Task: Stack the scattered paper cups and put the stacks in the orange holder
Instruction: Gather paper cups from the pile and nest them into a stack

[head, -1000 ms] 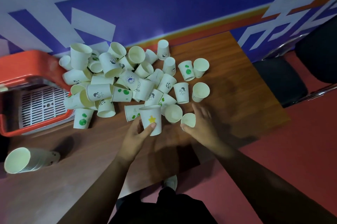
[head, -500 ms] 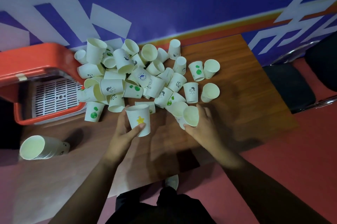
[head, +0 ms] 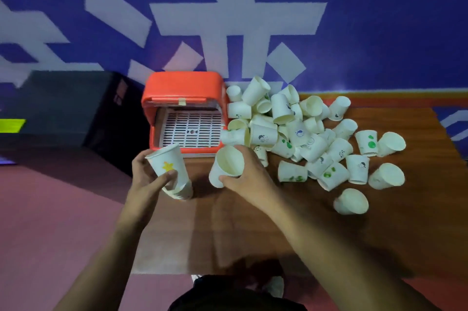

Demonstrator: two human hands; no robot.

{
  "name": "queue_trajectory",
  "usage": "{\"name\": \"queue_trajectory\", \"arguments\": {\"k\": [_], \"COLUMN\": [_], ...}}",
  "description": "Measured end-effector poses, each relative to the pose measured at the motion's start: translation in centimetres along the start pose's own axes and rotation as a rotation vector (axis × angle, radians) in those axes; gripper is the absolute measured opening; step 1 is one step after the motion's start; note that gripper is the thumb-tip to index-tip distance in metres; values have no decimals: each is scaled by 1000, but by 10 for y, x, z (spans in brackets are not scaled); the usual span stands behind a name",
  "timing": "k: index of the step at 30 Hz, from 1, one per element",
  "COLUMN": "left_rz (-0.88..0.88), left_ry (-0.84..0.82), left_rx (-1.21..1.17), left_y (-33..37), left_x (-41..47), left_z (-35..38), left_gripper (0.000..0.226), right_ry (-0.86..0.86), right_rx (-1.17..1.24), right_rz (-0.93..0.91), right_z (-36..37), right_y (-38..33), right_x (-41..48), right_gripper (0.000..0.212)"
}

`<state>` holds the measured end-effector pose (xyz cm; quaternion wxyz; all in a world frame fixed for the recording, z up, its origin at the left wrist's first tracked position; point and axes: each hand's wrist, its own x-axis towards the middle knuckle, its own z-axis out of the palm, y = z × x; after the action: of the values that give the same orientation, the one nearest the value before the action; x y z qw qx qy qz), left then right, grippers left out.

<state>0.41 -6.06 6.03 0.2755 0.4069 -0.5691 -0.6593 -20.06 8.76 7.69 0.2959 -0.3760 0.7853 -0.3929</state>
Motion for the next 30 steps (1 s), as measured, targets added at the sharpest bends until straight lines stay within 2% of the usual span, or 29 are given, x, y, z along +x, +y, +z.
{"name": "queue_trajectory", "arguments": {"k": [3,7,14,17,18,20,22,23,25,30], "left_rz": [-9,-12,-45,-36,-32,-11,28,44,55,27], "left_ry": [56,69,-43,-116,-145,-209,-277,-313,-382,-494], "left_rx": [4,4,15,40,56,106,151,170,211,271], "left_y": [1,-3,-20,-25,-27,-27,-26,-25,-25,-31], "left_x": [10,24,48,56,58,61,61,61,63,67], "left_z": [-57,-98,-115,-112,-110,-106,-100,-97,-90,-84], "left_gripper": [70,77,74,75,75,73,74,74,77,82], "right_ry": [-55,-109,-107,-214,-236,-156,-65,-64,-87,-18], "right_rx": [-11,-83,-484,-521,-475,-159,225,320,353,352], "right_rz": [-42,-92,-123,-95,-43,112,152,132,90,88], "right_z": [59,115,155,159,160,156,151,149,146,144], "right_y": [-29,-45,-20,-9,-9,-20,-37,-43,-51,-45], "right_x": [21,40,47,42,42,42,43,44,43,41], "right_gripper": [74,74,84,98,103,99,80,70,57,44]}}
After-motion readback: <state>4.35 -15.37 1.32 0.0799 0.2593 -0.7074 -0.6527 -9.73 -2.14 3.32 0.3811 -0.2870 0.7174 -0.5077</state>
